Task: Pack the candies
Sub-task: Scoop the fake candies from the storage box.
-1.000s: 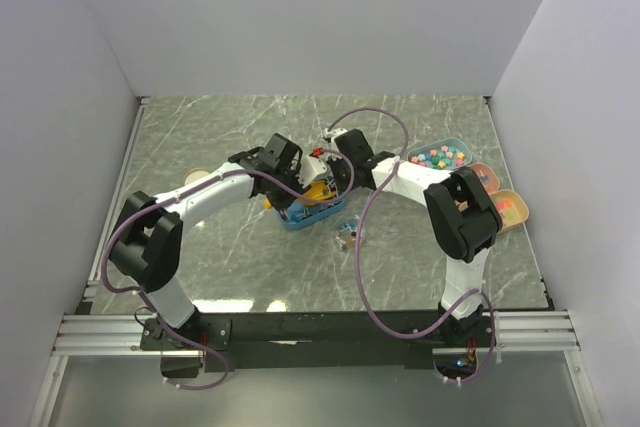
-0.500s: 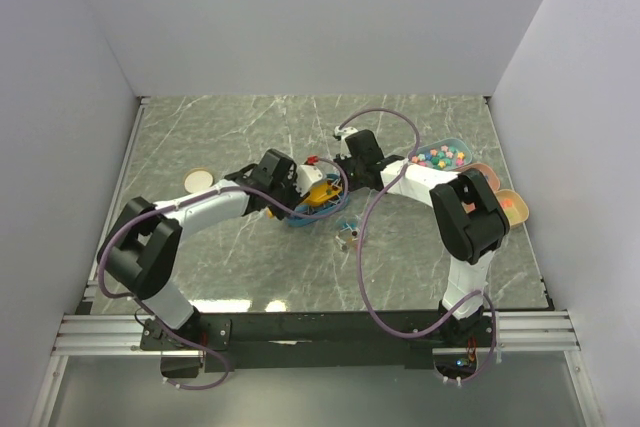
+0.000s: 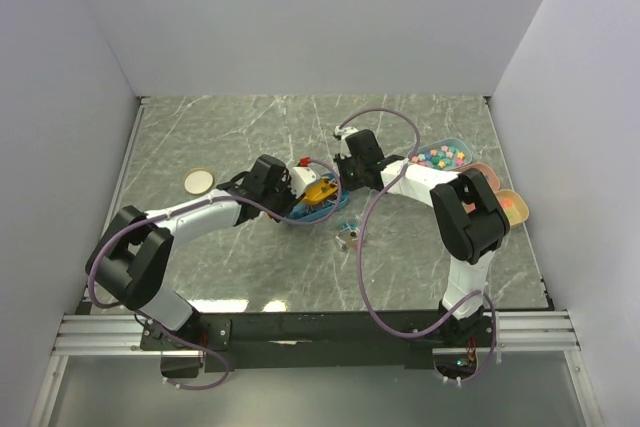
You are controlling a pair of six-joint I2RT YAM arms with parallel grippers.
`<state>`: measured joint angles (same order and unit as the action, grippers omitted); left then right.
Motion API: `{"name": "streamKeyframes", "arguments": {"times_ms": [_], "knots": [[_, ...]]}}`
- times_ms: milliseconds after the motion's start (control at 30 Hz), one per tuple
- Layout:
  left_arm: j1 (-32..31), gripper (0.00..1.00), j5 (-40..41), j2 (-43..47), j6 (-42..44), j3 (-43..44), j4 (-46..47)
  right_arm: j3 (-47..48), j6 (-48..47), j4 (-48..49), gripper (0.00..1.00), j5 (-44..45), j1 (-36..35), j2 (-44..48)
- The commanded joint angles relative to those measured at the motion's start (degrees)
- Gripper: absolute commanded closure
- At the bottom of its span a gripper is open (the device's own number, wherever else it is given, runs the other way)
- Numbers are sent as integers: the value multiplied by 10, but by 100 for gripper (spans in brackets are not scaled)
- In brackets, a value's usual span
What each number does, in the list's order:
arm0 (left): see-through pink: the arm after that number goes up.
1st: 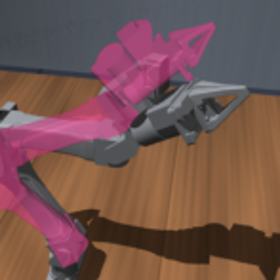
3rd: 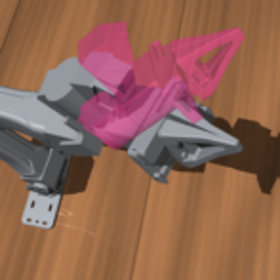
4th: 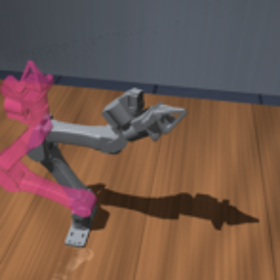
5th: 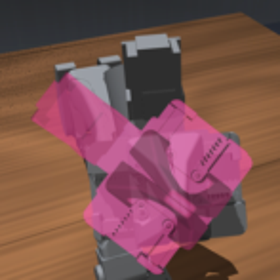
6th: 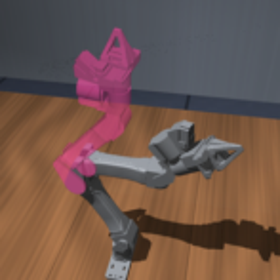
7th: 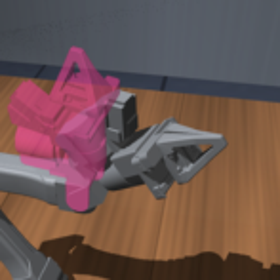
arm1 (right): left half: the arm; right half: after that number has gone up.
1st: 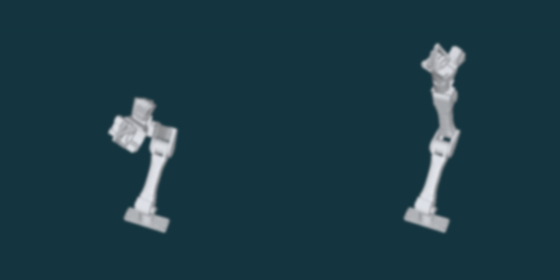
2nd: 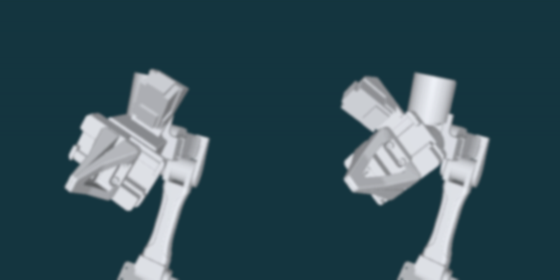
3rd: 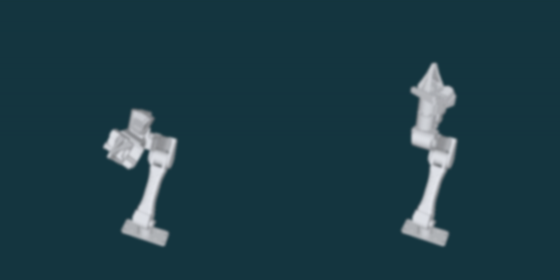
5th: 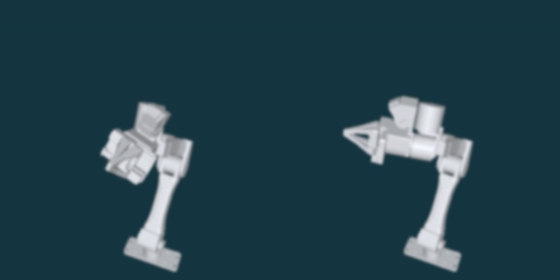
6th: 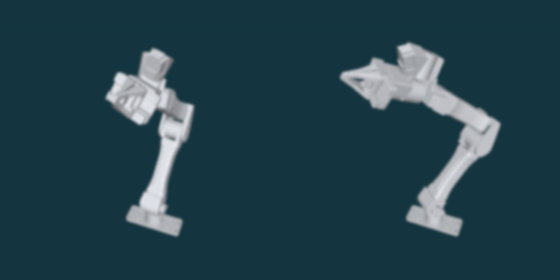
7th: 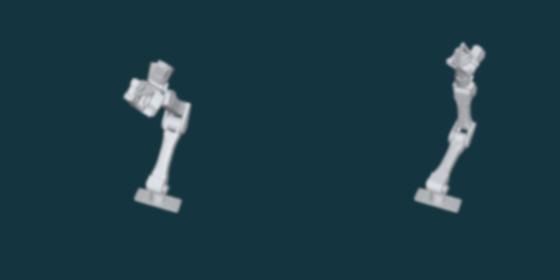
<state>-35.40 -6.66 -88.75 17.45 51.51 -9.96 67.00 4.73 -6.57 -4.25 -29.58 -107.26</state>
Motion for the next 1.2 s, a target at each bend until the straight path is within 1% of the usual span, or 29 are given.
{"name": "streamKeyframes", "arguments": {"times_ms": [0,133,167,400,433,533,633,767,867,900,933,1000,1067,1167], "knots": [[5,99,-5,32,-11,-12,53,1,8,19,85,-17,1,29],[6,99,-11,38,-7,-21,58,3,8,11,79,-14,4,33],[6,99,-11,38,-7,-24,58,4,7,10,75,-14,3,34],[8,99,-13,51,-3,-31,61,10,5,-3,60,-8,6,61],[8,99,-12,52,-2,-30,61,12,5,-6,56,-7,6,64],[9,99,-14,60,-1,-33,59,10,5,-10,51,-5,6,74],[9,99,-17,72,-1,-35,56,5,5,-10,49,1,6,89],[9,99,-20,87,-1,-37,45,-10,11,-10,42,9,11,117],[9,99,-27,107,6,-36,26,-22,22,-15,36,19,15,144],[9,99,-28,117,9,-36,18,-25,26,-20,35,39,16,158],[8,99,-30,122,20,-36,-1,-26,36,-32,31,42,18,164],[6,99,-32,140,35,-29,-27,-31,46,-43,28,74,22,186],[1,99,-30,160,43,-27,-54,-39,64,-55,24,88,25,203],[-14,99,-28,196,57,-15,-102,-62,90,-61,22,102,37,242]]}}
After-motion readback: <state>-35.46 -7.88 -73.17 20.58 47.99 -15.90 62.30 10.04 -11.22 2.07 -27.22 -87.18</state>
